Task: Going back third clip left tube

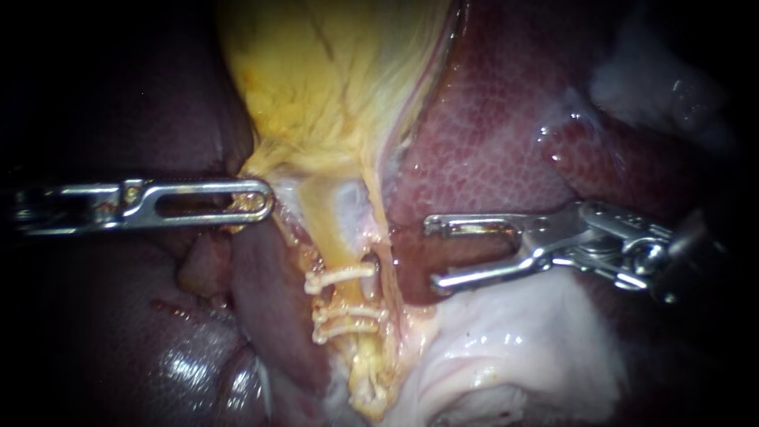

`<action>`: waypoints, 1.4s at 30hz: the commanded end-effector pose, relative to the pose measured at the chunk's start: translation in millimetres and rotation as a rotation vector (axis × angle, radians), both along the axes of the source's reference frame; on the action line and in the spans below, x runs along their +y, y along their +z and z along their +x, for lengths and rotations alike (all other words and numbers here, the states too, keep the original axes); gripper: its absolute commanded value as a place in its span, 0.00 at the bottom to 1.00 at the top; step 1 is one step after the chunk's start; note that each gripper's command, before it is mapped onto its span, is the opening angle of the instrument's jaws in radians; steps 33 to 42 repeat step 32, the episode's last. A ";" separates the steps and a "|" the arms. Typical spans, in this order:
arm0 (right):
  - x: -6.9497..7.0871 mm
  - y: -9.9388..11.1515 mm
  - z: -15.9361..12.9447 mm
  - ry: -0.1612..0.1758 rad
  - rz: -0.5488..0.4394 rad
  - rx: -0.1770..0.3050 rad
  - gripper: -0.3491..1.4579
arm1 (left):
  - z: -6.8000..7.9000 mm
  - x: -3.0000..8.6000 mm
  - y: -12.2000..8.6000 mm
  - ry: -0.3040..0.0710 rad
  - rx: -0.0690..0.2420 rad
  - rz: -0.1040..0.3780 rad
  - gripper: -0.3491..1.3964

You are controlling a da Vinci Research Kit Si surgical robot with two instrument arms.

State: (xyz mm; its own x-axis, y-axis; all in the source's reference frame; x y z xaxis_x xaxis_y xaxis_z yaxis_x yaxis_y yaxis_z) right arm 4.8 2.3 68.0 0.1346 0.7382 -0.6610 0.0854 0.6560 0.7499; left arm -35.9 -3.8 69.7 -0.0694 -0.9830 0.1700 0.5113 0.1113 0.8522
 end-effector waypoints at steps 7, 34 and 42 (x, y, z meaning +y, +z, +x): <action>0.4 -1.2 -0.8 0.000 -0.012 0.010 0.52 | -1.0 -0.4 0.8 -0.006 0.005 -0.004 0.00; 0.3 -1.5 -0.8 -0.001 -0.012 0.010 0.52 | -6.5 -2.7 4.3 0.039 0.005 -0.006 0.00; 0.3 -1.5 -0.8 -0.001 -0.012 0.010 0.52 | -6.5 -2.7 4.3 0.039 0.005 -0.006 0.00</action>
